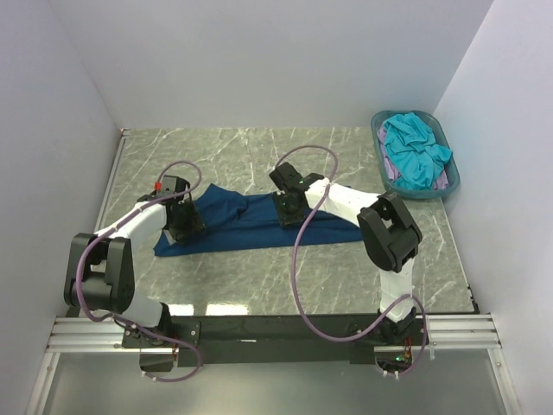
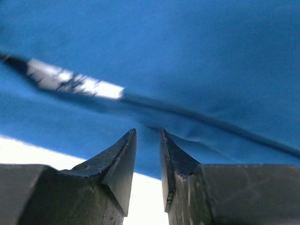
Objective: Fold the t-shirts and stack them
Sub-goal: Fold the tshirt
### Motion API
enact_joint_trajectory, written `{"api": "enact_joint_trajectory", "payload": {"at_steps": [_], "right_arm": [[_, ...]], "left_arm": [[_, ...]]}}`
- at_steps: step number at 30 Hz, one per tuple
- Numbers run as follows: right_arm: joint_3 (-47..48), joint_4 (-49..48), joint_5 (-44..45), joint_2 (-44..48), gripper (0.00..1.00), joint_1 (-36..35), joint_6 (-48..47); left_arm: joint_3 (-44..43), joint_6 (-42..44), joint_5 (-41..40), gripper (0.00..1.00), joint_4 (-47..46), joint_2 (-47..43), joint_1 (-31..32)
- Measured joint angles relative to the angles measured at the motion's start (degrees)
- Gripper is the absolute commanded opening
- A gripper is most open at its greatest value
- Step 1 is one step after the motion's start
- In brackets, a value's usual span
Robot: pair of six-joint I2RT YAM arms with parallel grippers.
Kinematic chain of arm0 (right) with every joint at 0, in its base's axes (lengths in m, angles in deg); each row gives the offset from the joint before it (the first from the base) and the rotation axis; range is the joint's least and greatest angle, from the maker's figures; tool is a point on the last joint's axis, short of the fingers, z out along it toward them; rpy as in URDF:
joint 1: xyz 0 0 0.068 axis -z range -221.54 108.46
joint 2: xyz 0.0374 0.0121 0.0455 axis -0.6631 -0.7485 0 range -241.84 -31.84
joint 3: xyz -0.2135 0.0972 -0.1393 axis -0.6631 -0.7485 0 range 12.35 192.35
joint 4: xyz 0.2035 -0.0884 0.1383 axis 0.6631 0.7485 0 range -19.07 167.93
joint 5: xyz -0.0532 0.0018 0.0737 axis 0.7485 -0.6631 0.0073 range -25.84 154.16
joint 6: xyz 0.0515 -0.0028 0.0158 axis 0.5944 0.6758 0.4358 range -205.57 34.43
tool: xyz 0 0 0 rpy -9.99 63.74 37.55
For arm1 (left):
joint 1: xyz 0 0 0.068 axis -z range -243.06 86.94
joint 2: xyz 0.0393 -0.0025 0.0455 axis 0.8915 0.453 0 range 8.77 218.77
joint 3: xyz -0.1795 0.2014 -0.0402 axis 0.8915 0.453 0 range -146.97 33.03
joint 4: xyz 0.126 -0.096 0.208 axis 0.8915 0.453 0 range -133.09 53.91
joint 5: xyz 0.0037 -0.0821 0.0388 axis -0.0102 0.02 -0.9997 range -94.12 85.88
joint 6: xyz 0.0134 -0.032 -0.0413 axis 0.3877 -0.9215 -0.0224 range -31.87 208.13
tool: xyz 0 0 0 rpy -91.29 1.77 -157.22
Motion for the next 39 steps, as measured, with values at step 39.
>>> {"api": "enact_joint_trajectory", "payload": {"at_steps": [39], "right_arm": [[-24.0,-5.4,13.0,18.4,0.34,19.6,5.7]], "left_arm": [[0.2,0.7,-3.7,0.70,0.0,-10.4,0.0]]}}
